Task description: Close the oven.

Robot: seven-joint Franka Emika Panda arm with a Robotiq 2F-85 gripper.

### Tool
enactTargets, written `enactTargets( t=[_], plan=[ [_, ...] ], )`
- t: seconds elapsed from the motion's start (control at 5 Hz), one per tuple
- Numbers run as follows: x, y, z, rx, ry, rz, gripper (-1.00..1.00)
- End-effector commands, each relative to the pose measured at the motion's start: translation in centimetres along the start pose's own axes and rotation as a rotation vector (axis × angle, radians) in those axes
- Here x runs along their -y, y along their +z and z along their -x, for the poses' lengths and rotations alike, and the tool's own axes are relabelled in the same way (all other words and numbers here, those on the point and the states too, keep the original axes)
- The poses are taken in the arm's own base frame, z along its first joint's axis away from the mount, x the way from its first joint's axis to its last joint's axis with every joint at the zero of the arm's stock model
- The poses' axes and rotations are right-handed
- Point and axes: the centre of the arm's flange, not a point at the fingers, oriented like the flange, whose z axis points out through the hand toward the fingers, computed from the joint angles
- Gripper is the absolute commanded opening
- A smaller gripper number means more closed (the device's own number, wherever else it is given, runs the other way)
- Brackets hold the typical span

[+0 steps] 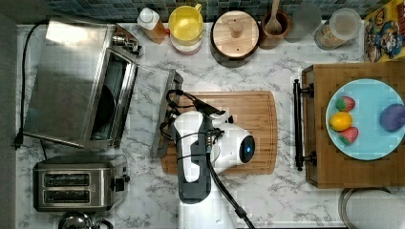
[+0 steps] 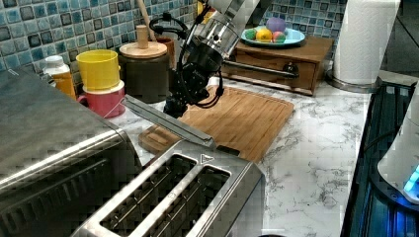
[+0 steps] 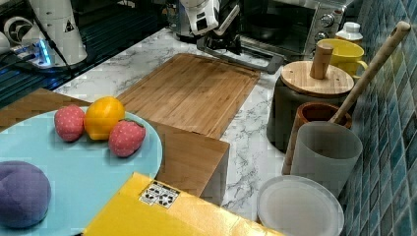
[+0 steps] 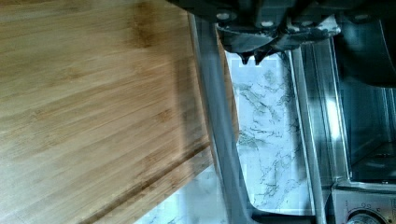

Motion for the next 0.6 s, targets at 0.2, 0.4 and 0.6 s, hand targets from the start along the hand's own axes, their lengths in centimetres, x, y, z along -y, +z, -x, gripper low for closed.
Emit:
enactTargets(
  t=[0.2, 0.4, 0.6],
  plan=[
    [21.1, -1.2, 4.1, -0.010, -0.420, -0.139, -1.00],
    [23.4, -1.5, 4.7, -0.005, -0.440, -0.147, -1.00],
    [26.8, -1.7, 6.0, -0.046, -0.486, -0.100, -1.00]
  ],
)
